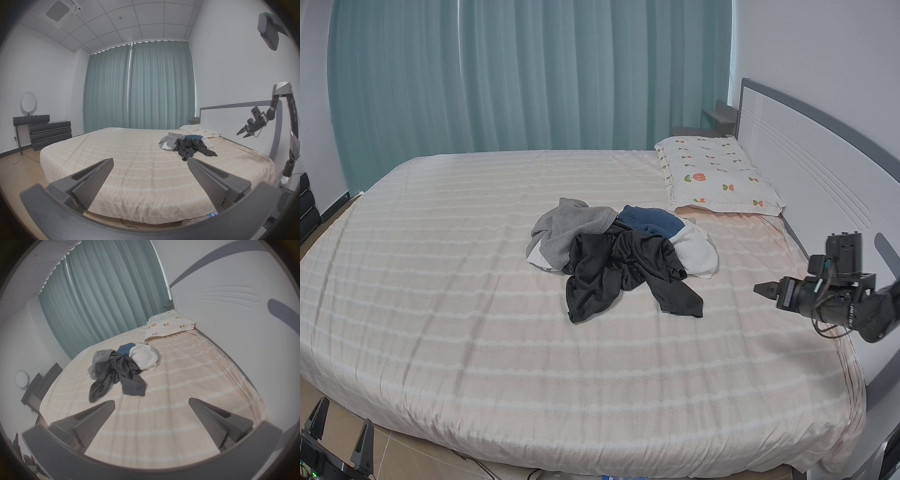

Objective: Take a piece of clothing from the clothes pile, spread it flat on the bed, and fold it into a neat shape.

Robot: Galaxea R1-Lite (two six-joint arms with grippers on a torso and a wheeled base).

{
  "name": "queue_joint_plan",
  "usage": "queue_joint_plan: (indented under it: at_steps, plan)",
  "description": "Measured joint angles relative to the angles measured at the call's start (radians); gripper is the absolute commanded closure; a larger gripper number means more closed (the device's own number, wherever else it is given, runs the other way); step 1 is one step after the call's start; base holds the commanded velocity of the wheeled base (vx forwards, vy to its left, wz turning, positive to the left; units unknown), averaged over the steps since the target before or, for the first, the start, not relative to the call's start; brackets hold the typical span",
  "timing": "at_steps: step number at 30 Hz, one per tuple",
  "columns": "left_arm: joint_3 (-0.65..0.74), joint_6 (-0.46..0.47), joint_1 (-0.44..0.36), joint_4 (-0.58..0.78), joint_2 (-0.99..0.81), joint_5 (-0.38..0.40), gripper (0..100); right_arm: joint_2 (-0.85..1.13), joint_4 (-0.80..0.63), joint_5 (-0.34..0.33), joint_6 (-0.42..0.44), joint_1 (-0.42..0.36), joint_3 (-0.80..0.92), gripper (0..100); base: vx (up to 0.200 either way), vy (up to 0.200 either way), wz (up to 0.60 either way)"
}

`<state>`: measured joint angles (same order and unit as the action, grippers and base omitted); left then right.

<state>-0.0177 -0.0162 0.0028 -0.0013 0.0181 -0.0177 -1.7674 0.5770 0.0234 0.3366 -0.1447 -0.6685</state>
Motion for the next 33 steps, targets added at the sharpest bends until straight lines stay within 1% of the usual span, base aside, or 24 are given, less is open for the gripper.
queue_joint_plan:
  at_steps: [4,9,12,16,23,28,31,32,33]
  plan:
    - [0.000,0.000,0.000,0.000,0.000,0.000,0,-0.192,0.033,0.053,0.046,-0.019,-0.160,0,0.000,0.000,0.00]
    - [0.000,0.000,0.000,0.000,0.000,0.000,0,-0.423,0.049,0.116,0.100,-0.043,-0.402,0,0.000,0.000,0.00]
    - [0.000,0.000,0.000,0.000,0.000,0.001,0,-0.538,0.029,0.141,0.121,-0.061,-0.530,0,0.000,0.000,0.00]
    - [0.000,0.000,0.000,0.000,0.000,0.001,0,-0.673,-0.002,0.163,0.141,-0.104,-0.664,0,0.000,0.000,0.00]
    - [0.000,-0.001,0.000,0.000,0.000,0.001,0,-0.827,-0.044,0.182,0.151,-0.158,-0.832,0,0.000,0.000,0.00]
    - [0.000,-0.002,0.000,0.000,0.000,0.001,0,-0.893,-0.078,0.208,0.152,-0.178,-0.923,0,0.000,0.000,0.00]
    - [0.000,-0.003,0.000,0.000,0.000,0.001,0,-0.911,-0.082,0.211,0.149,-0.186,-0.948,0,0.000,0.000,0.00]
    - [0.000,-0.003,0.000,0.000,0.000,0.001,0,-0.916,-0.083,0.211,0.147,-0.187,-0.956,100,0.000,0.000,0.00]
    - [0.000,-0.003,0.000,0.000,0.000,0.001,0,-0.920,-0.083,0.212,0.146,-0.188,-0.961,100,0.000,0.000,0.00]
